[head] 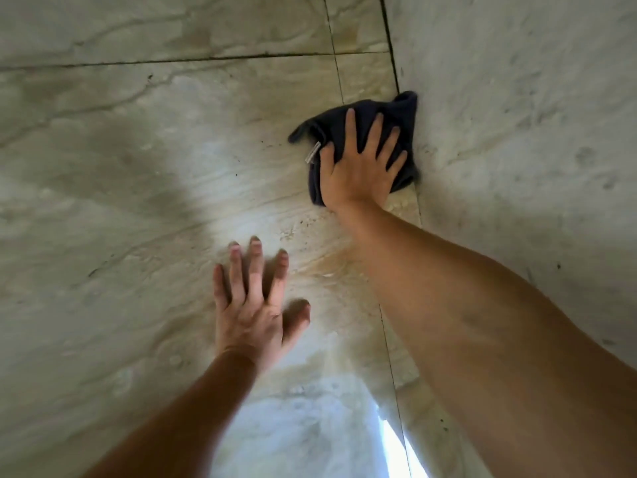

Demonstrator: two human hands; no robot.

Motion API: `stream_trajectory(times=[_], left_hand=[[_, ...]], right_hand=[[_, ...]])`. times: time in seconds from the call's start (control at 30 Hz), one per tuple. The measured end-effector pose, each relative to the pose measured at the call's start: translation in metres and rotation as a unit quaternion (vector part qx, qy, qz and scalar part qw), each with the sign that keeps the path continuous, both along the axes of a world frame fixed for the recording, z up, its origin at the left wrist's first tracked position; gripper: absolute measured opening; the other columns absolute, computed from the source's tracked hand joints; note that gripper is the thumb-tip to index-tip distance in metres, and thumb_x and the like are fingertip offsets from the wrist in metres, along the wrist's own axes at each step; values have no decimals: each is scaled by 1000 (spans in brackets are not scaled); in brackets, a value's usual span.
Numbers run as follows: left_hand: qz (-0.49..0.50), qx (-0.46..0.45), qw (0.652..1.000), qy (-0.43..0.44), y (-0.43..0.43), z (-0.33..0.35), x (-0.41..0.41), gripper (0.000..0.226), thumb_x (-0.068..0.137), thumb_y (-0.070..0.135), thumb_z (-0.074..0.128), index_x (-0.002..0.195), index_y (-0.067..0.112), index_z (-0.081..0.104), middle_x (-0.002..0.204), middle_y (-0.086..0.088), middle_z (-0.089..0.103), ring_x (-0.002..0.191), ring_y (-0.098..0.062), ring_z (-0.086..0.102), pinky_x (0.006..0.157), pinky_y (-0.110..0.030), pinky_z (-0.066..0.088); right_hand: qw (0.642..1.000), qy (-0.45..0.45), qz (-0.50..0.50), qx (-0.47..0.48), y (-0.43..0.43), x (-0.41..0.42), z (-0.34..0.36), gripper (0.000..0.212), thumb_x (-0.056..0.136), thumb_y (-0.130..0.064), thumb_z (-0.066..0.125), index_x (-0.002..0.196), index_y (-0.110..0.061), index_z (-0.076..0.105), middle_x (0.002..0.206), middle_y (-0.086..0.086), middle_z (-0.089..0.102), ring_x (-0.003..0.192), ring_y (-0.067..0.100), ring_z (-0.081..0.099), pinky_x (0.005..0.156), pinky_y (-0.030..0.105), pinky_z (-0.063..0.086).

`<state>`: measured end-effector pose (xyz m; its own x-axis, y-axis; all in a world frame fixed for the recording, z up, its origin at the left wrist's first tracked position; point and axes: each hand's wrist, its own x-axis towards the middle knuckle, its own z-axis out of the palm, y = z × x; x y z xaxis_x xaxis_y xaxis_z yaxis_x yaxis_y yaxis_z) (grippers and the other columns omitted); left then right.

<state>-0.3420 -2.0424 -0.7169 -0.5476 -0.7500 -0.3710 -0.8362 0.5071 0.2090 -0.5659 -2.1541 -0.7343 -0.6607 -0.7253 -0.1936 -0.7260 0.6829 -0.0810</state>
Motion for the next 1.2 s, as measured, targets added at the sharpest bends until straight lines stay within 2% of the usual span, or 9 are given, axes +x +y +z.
stream_trajectory(times=[0.1,0.2,0.27,0.4,0.5,0.6,0.83,1.0,1.2], left_hand=[[-59,23,998,-2,-29,10,8,89,79,72,45,149,16,43,158,-26,33,141,-53,32,112,-68,23],[-61,-29,998,3,-108,16,16,83,80,70,40,138,13,54,149,-22,41,126,-47,44,101,-59,37],[-14,-61,998,-3,-173,24,1,88,82,72,33,147,14,43,157,-19,27,135,-46,32,106,-59,32],[45,-57,997,-36,-278,13,-52,88,88,71,31,159,24,8,169,-14,-7,152,-45,0,121,-58,9],[44,-78,996,-21,-352,6,-77,92,87,73,27,159,23,0,168,-14,-14,152,-46,-13,122,-61,-3],[33,-93,995,-14,-404,-5,-89,96,86,76,18,159,17,0,168,-20,-9,152,-46,-11,121,-63,-4],[30,-94,995,25,-416,-17,-90,91,89,72,22,158,13,13,168,-22,4,153,-45,-1,121,-57,-2],[24,-78,997,16,-414,-16,-90,92,89,73,15,159,15,2,168,-21,-6,153,-44,-11,122,-60,-3],[6,-63,998,16,-419,-15,-88,93,89,74,11,159,15,-5,167,-21,-12,151,-44,-16,121,-62,-2]], right_hand=[[999,-1,50,5,-27,-22,5,67,94,-56,18,157,-36,5,168,10,7,152,40,6,121,59,3],[997,0,83,6,-53,-42,7,66,96,-54,18,157,-34,6,168,11,9,152,40,8,122,56,8],[996,1,94,6,-72,-57,9,65,97,-53,19,157,-34,6,168,11,9,152,38,9,122,55,10],[993,24,111,-14,-105,-73,6,64,97,-51,21,157,-33,12,166,11,18,151,36,15,120,53,15],[994,24,105,-3,-126,-83,8,63,98,-49,21,157,-33,7,167,8,16,152,33,15,119,53,17],[994,23,104,5,-134,-84,9,63,98,-48,23,157,-33,6,166,9,18,151,34,17,116,54,21],[995,29,82,52,-139,-79,14,65,96,-48,21,157,-33,5,165,10,19,149,35,21,113,55,24],[990,-25,53,125,-152,-76,24,64,99,-52,18,154,-39,-12,168,7,-4,154,34,1,119,58,9],[956,-141,94,241,-169,-88,52,70,98,-58,27,151,-44,-16,165,7,-24,152,40,-13,122,57,2]])
